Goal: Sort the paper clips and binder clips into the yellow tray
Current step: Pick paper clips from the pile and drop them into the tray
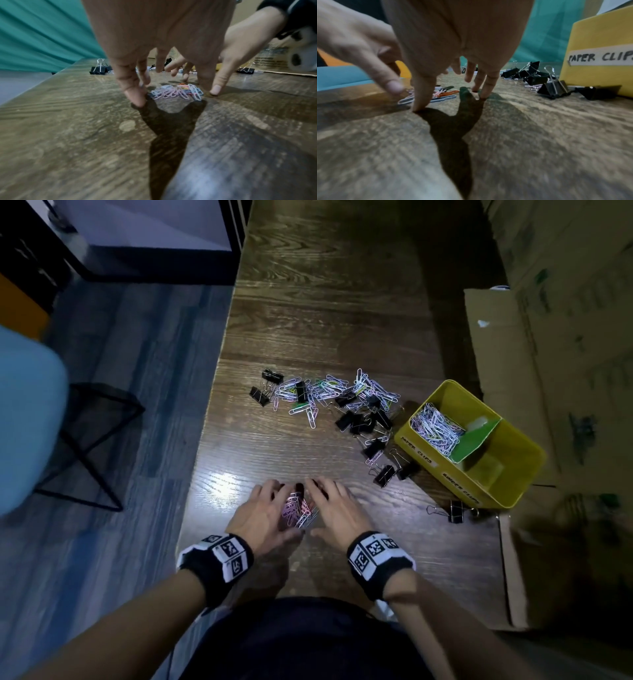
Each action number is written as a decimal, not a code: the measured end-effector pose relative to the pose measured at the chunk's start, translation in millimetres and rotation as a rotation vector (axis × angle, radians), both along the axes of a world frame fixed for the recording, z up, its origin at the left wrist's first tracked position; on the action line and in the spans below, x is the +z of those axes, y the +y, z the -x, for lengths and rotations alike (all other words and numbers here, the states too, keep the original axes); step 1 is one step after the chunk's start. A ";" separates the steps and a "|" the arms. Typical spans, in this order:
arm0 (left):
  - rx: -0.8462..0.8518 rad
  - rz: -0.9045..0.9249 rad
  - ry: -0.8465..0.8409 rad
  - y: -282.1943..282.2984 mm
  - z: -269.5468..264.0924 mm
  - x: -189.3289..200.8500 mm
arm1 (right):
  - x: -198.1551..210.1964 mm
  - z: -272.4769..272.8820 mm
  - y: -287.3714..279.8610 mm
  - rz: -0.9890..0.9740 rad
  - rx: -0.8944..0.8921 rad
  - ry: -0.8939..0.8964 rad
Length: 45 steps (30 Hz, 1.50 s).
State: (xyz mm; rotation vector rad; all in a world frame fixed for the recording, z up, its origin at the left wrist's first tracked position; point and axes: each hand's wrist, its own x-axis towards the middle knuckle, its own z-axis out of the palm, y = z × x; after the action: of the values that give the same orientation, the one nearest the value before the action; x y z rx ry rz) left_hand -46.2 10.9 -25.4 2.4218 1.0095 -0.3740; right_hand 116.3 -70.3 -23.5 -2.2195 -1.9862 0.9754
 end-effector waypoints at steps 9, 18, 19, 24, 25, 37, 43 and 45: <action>0.053 0.083 -0.012 -10.7 -17.5 -14.1 | -6.8 1.4 18.4 0.046 0.129 0.007; 0.001 0.132 -0.197 4.2 -9.6 -11.8 | -5.3 4.8 12.0 0.076 0.126 -0.042; 0.006 0.142 -0.225 7.0 -8.8 -10.1 | -4.9 4.9 11.1 0.075 0.133 -0.043; -0.040 0.136 -0.213 15.4 -7.7 -7.2 | -4.0 7.8 7.0 0.049 0.191 -0.093; -0.039 0.134 -0.220 15.6 -7.1 -8.2 | -4.3 8.4 7.1 0.045 0.191 -0.106; 0.351 0.408 -0.291 24.5 1.1 -13.8 | 12.2 12.1 10.7 0.046 0.203 -0.177; 0.538 0.524 -0.346 30.7 12.5 -13.3 | 22.7 10.1 16.5 0.132 0.248 -0.167; 0.607 0.557 -0.374 30.4 11.7 -11.1 | 25.9 13.8 18.9 0.149 0.232 -0.163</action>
State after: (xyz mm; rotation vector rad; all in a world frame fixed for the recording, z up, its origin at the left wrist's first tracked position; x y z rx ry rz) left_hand -57.9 41.3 -36.5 1.5256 1.2037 0.0208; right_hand 102.5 -51.4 2.4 -2.2450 -2.3605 1.0240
